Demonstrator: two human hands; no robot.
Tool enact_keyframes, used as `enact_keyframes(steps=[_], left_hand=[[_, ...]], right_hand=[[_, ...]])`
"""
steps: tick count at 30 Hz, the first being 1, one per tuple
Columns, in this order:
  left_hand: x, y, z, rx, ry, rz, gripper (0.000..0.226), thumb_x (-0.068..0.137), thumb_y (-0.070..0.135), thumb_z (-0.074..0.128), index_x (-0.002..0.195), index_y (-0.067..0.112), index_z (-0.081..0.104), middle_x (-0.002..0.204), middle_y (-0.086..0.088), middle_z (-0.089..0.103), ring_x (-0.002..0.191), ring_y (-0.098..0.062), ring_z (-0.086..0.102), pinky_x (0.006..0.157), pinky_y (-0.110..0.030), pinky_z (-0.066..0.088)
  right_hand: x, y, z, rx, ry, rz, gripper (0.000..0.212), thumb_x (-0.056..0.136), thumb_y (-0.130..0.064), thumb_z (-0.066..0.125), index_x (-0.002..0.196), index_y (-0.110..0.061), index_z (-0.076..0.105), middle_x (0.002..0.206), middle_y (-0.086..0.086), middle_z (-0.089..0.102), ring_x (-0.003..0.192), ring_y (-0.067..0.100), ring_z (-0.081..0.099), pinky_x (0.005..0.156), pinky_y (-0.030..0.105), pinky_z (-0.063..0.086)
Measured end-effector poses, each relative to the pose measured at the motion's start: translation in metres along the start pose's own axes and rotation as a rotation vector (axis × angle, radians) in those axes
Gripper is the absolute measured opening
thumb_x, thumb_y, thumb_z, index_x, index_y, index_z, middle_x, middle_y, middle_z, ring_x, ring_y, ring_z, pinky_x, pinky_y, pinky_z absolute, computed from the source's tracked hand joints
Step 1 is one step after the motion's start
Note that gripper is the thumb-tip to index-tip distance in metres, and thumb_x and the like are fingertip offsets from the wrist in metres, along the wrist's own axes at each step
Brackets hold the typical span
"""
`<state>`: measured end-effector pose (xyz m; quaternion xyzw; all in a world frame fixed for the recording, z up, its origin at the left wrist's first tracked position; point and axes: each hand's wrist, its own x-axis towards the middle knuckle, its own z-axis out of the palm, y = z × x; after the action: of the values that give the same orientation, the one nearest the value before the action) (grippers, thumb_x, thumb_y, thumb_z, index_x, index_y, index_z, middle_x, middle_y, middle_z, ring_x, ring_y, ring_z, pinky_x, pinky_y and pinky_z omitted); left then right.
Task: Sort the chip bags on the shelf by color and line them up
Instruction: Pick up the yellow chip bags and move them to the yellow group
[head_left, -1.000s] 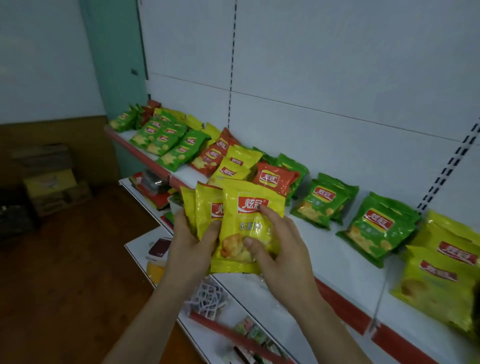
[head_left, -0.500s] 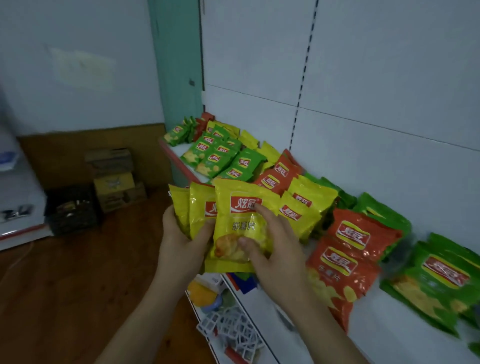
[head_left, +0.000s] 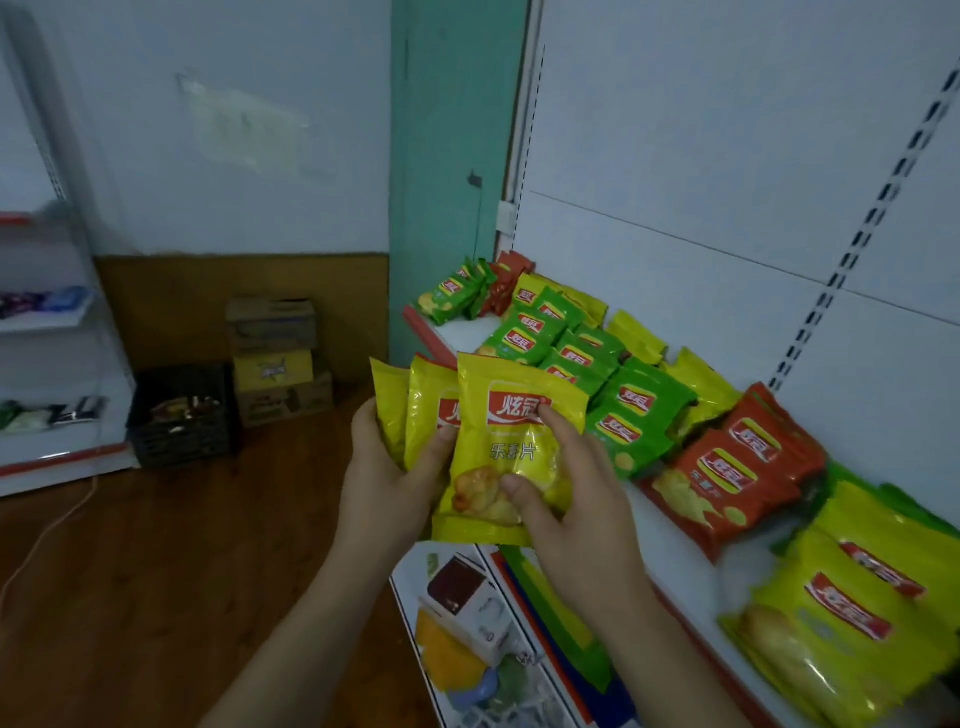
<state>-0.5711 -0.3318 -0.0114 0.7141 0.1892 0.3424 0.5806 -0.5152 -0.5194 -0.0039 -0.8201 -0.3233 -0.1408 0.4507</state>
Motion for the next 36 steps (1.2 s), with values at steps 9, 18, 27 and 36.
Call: enact_keyframes(steps=[9,18,27,36], left_hand=[[0.112,-0.043,-0.02,-0.019,-0.008,-0.026,0.075,0.087,0.051,0.074,0.149,0.032,0.037,0.12,0.02,0.065,0.095,0.007,0.065,0.069,-0.013,0.049],[0.249,-0.088,0.007,0.014,-0.055,-0.039,0.073,0.085,0.057,0.072,0.146,0.032,0.04,0.122,0.016,0.067,0.103,-0.002,0.068,0.077,-0.025,0.054],[0.376,-0.101,0.041,0.043,-0.144,-0.014,0.065,0.089,0.053,0.074,0.141,0.035,0.04,0.118,0.021,0.065,0.098,0.002,0.067,0.069,-0.018,0.051],[0.486,-0.141,0.068,-0.04,-0.312,-0.034,0.054,0.087,0.051,0.076,0.128,0.037,0.044,0.111,0.02,0.066,0.096,-0.002,0.067,0.075,-0.029,0.055]], right_hand=[[0.086,0.007,0.081,-0.07,-0.017,0.001,0.067,0.098,-0.062,0.058,0.154,-0.066,0.021,0.145,-0.018,0.041,0.123,-0.012,0.044,0.09,0.014,0.042],[0.202,0.061,0.148,-0.129,0.127,0.038,0.062,0.087,-0.06,0.074,0.142,-0.038,0.054,0.135,-0.016,0.044,0.119,0.002,0.048,0.086,0.029,0.048],[0.312,0.098,0.182,-0.215,0.225,0.118,0.057,0.081,-0.06,0.081,0.126,-0.028,0.068,0.125,-0.009,0.056,0.114,0.015,0.06,0.087,0.043,0.057],[0.379,0.123,0.217,-0.433,0.35,0.304,0.06,0.089,-0.05,0.081,0.14,-0.022,0.066,0.142,0.004,0.055,0.125,0.021,0.055,0.092,0.027,0.042]])
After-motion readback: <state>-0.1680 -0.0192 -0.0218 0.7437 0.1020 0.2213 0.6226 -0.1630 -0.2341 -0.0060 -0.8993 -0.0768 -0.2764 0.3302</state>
